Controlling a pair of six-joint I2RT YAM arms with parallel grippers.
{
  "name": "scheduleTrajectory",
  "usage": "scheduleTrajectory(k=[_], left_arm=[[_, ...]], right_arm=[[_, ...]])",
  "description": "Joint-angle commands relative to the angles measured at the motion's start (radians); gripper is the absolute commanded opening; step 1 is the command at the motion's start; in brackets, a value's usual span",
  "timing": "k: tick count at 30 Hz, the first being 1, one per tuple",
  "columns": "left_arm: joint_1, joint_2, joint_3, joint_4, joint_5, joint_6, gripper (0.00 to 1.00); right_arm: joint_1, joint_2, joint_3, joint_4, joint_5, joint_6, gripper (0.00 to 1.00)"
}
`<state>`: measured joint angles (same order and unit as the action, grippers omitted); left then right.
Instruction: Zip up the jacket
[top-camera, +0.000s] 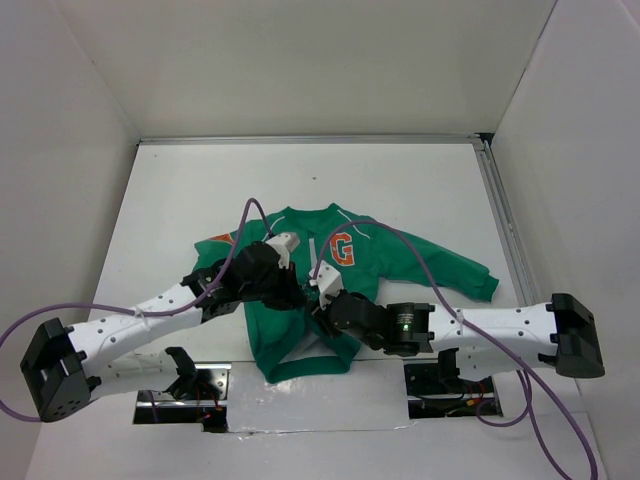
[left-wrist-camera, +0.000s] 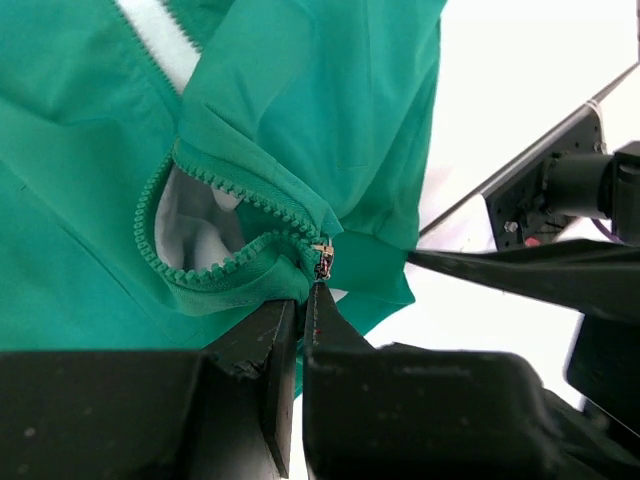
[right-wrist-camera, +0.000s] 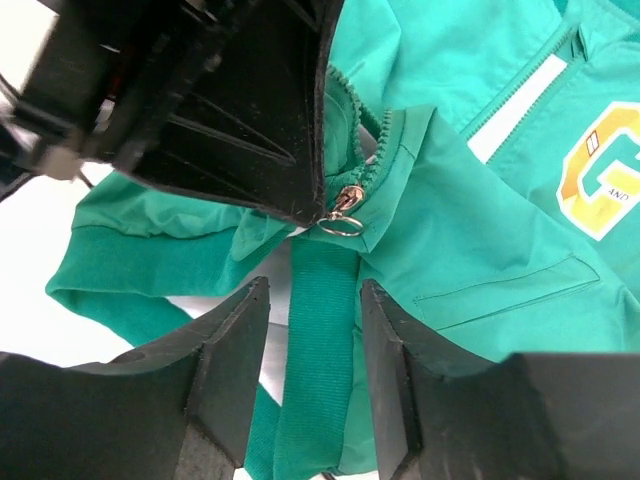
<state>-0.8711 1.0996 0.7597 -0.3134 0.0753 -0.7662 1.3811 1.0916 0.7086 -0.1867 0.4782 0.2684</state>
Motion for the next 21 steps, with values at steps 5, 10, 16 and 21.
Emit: scheduleTrajectory(k=[5,10,16,21], left_arm=[[-0.003,-0.059,-0.003,0.106,0.066,0.076,0.0],[-0.003,-0.075,-0.01,0.119,0.101,0.097,0.0],[-0.003,-0.08,-0.011,0.112,0.098,0.097,0.0],[-0.002,-0.07,-0.01,0.103,0.086,0.093,0.0]], right_arm=[[0.004,0.05,-0.003,0.081,0.062,-0.015,0.54],[0.001,0.06,0.014,0.121,0.071,-0.047,0.57],[-0.001,0.074,0.051,0.076,0.123,-0.051,0.58],[0.001,0.065,0.072,0.024,0.149,-0.055,0.54]])
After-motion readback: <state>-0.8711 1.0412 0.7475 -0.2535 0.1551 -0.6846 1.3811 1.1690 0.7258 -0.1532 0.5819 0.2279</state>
